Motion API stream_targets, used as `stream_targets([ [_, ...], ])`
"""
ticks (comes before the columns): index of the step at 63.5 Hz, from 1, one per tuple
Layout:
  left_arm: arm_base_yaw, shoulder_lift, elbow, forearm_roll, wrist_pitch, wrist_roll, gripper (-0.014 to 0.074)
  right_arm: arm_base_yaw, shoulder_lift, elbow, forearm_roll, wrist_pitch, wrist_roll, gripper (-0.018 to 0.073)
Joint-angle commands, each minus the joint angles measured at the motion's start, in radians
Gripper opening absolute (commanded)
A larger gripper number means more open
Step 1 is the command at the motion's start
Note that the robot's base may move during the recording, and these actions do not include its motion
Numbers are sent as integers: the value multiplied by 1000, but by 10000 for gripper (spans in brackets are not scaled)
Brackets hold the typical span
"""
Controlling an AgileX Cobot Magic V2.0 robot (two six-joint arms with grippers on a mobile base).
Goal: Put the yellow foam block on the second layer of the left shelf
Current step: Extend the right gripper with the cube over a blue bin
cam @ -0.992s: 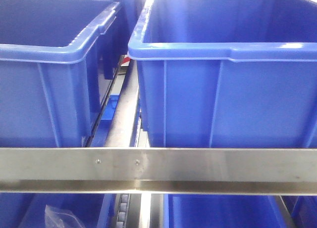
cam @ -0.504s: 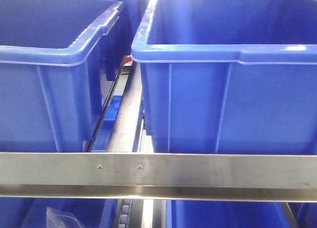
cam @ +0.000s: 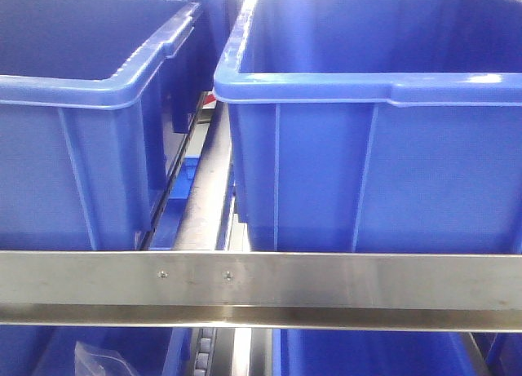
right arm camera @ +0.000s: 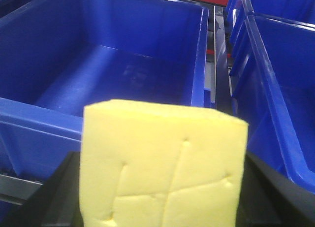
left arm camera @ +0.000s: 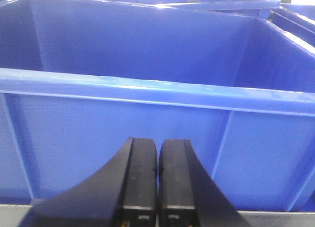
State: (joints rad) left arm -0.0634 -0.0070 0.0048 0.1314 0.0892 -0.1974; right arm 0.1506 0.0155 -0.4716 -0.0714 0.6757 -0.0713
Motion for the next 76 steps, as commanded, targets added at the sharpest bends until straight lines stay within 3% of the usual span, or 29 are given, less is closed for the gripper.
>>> stream_targets([
  [1, 0, -13, 28, -7, -89, -4, 136, -6, 25, -29, -8, -89, -5, 279],
  [21, 0, -13, 28, -7, -89, -4, 136, -6, 29, -29, 12, -101, -1, 267],
  [29, 0, -13, 28, -7, -89, -4, 136, -6, 111, -69, 19, -165, 64, 265],
  [49, 0, -13, 28, -7, -89, -4, 136, 0, 645, -372, 30, -247, 87, 265],
  [65, 0, -13, 28, -7, -89, -4, 136, 118, 1048, -645, 33, -245, 86, 265],
  [76, 0, -13, 28, -7, -89, -4, 136, 156, 1296, -787, 33, -216, 86, 265],
])
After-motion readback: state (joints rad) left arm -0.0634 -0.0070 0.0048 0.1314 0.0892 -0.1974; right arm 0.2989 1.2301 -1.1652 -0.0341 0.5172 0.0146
